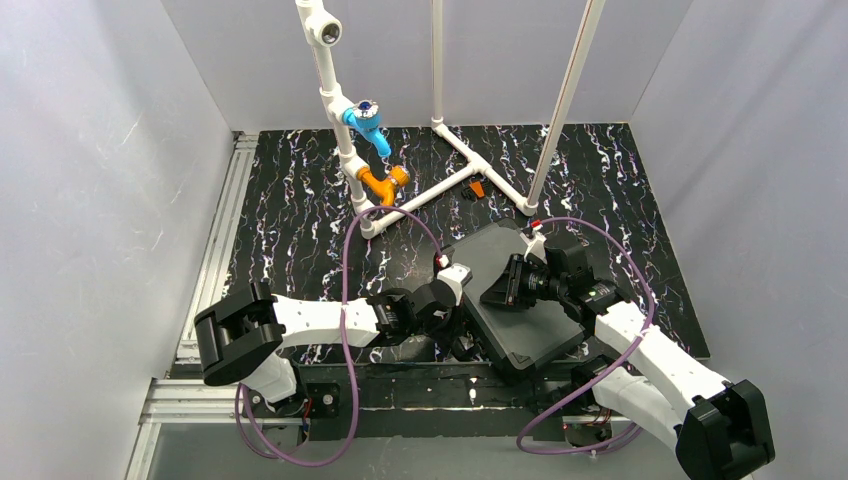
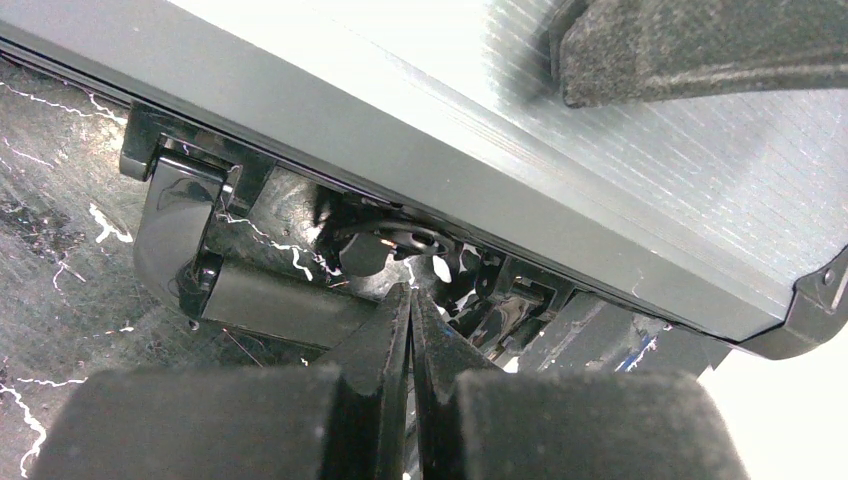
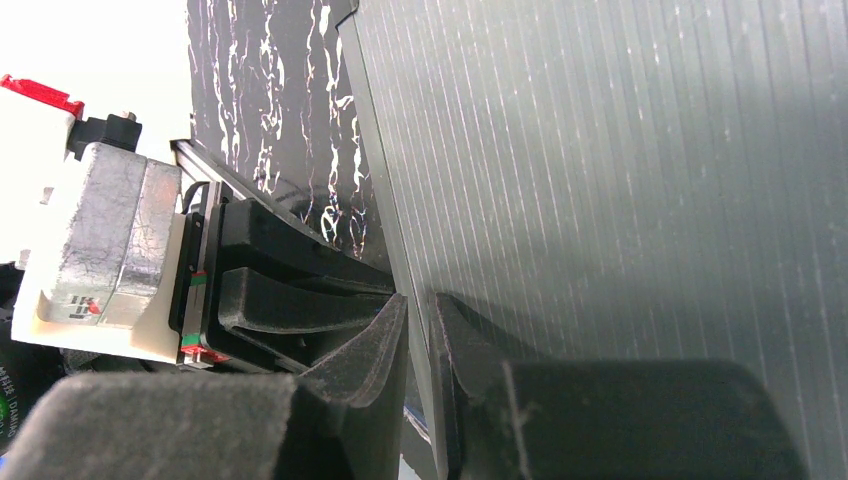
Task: Pack up texas hold em set
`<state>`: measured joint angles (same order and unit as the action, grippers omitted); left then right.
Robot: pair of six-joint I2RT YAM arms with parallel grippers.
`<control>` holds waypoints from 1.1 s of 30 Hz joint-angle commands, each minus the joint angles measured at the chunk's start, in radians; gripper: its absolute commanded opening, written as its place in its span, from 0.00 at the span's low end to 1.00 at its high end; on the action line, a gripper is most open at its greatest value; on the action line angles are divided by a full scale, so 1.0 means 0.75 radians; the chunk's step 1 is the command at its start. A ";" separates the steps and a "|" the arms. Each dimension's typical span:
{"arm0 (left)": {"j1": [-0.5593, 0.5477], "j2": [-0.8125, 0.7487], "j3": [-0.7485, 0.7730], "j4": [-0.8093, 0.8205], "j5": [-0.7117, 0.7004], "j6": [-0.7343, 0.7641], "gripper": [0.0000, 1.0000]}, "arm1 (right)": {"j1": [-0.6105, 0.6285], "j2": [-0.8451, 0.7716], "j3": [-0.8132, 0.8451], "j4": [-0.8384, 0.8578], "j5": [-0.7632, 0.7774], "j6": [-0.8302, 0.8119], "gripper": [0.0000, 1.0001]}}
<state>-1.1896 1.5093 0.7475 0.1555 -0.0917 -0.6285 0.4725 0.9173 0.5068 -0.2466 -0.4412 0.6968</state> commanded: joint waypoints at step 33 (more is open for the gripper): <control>-0.007 0.135 0.107 -0.047 -0.100 0.001 0.00 | 0.000 0.036 -0.099 -0.289 0.191 -0.077 0.23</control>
<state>-1.1912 1.5875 0.7841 0.1429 -0.1417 -0.6395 0.4728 0.9051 0.5037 -0.2543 -0.4328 0.7025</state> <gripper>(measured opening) 0.007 0.228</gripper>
